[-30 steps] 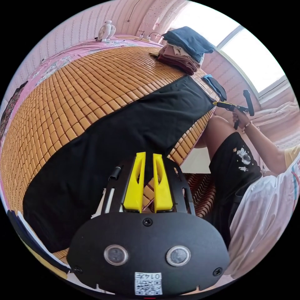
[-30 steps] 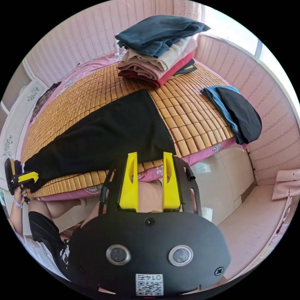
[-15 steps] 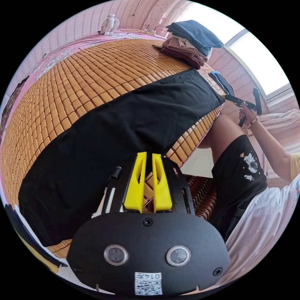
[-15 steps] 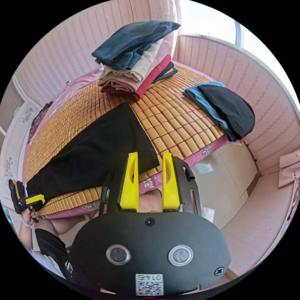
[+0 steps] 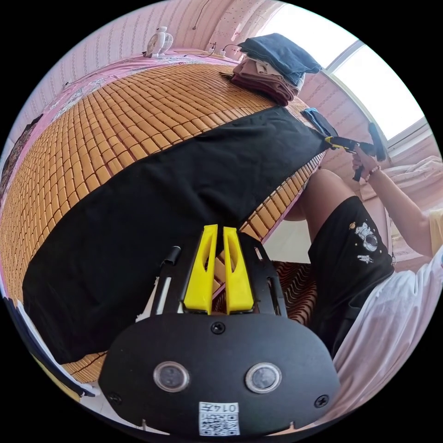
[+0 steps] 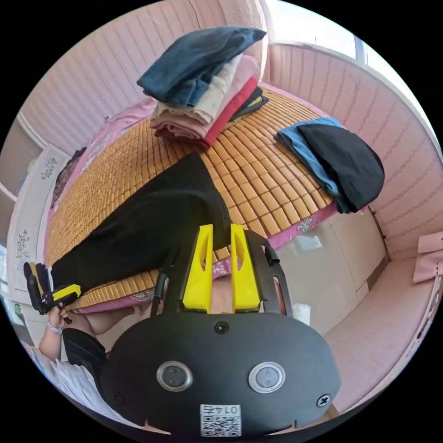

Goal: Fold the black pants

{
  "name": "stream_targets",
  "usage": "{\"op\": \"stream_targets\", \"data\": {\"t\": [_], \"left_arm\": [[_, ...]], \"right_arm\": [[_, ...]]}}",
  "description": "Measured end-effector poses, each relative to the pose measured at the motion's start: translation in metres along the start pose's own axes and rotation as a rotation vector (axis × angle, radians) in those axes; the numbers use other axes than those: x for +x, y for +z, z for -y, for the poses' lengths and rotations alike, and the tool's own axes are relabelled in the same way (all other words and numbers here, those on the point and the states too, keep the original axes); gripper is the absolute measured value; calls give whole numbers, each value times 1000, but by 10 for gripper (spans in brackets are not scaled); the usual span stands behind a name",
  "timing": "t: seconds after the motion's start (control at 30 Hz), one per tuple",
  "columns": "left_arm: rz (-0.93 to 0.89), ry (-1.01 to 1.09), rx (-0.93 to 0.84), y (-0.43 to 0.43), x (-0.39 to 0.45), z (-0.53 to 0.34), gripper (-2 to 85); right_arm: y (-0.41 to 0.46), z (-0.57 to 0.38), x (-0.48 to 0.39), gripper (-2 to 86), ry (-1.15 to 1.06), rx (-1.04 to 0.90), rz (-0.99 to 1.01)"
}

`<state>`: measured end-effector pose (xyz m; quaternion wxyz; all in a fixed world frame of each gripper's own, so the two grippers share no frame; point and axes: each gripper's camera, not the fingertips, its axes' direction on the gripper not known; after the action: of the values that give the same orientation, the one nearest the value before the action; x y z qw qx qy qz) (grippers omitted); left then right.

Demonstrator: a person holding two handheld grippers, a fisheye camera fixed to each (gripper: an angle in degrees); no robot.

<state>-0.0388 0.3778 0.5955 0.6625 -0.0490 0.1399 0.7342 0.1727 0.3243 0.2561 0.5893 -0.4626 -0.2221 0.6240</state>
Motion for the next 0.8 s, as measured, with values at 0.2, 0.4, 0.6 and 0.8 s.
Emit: {"op": "stream_targets", "data": {"t": [0.2,0.4,0.6,0.8], "left_arm": [[-47,-32,55,-22,-4,-26,9],[-32,-27,118,-42,0,-41,0],[71,-2,89,-37,8,-58,-9],[66,28,144,-52,9,-90,-10]], "right_arm": [[3,0,-93,30,-218,141,-210],[51,4,-295,0,-822,-27,197],[108,-19,-480,-3,-1311,-210,140],[162,-18,-542,-4,-1407,-283,-26]]}}
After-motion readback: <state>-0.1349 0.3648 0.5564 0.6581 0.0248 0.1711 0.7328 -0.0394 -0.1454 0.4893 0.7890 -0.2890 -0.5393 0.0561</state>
